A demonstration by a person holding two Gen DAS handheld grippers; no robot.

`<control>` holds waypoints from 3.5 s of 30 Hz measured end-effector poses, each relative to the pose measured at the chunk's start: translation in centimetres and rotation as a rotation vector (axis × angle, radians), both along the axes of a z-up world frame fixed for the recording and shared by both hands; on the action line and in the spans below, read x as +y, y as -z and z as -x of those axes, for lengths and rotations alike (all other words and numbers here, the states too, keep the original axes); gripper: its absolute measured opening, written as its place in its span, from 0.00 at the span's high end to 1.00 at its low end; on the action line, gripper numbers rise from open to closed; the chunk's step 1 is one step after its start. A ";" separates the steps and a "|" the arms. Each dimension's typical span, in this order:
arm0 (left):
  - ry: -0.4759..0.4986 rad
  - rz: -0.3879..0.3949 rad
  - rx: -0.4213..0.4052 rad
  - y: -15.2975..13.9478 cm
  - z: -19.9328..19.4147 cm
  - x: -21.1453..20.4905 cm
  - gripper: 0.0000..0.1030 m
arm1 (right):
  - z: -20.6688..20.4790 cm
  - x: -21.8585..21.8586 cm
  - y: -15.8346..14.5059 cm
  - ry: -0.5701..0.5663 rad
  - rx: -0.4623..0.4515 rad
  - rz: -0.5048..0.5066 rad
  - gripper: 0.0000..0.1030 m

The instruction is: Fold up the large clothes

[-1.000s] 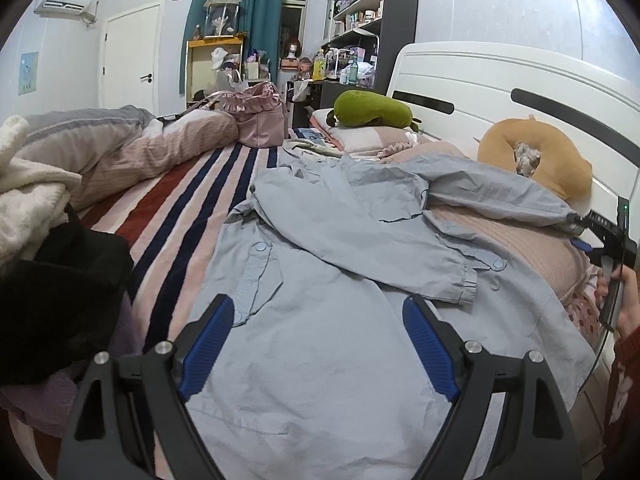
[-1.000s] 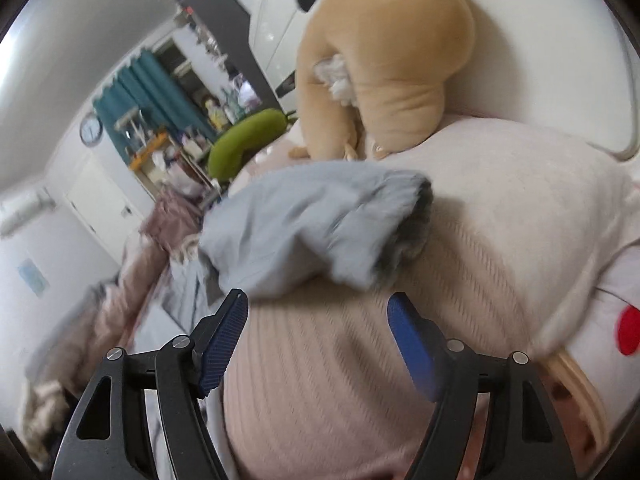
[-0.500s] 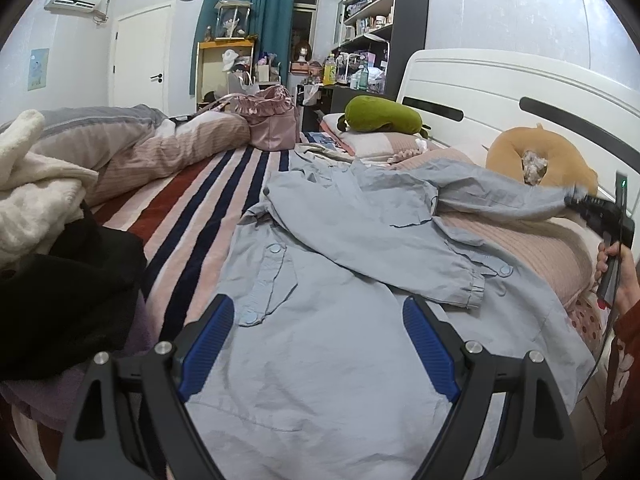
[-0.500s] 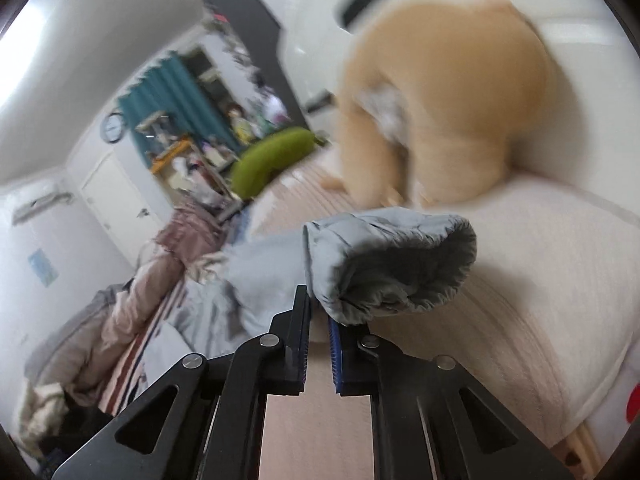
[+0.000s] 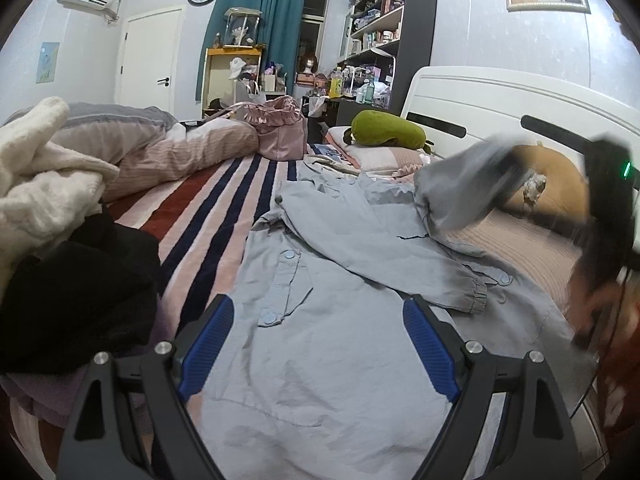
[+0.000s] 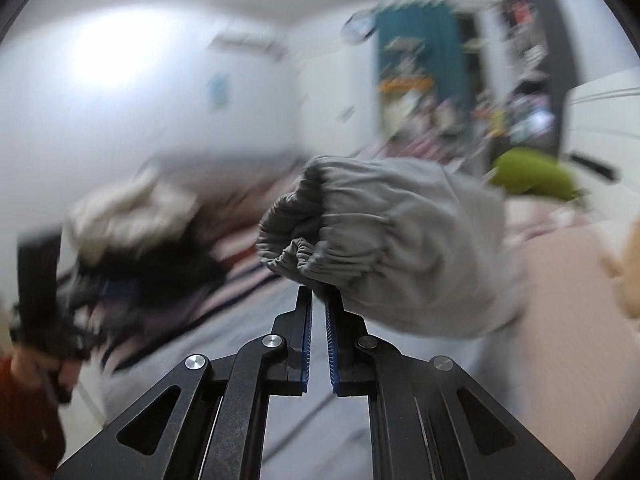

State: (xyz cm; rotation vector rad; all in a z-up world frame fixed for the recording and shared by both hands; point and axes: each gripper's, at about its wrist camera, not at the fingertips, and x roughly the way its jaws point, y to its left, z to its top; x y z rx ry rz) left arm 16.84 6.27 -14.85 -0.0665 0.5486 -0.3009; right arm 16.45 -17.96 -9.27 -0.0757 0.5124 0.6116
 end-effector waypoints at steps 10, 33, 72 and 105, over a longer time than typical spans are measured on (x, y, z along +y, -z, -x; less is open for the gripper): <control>-0.026 -0.011 0.015 0.7 0.5 2.0 0.18 | -1.2 6.3 8.9 -0.120 0.272 0.072 0.84; -0.038 -0.082 0.119 3.2 3.1 5.4 0.16 | -0.6 4.0 8.4 0.037 0.319 -0.046 0.62; -0.012 0.212 0.247 6.2 5.6 6.9 0.93 | 16.5 -15.5 7.5 0.328 0.244 -0.482 1.00; -0.061 0.043 0.434 13.0 4.8 6.0 0.31 | 16.9 -20.8 14.9 0.448 0.523 -0.419 0.36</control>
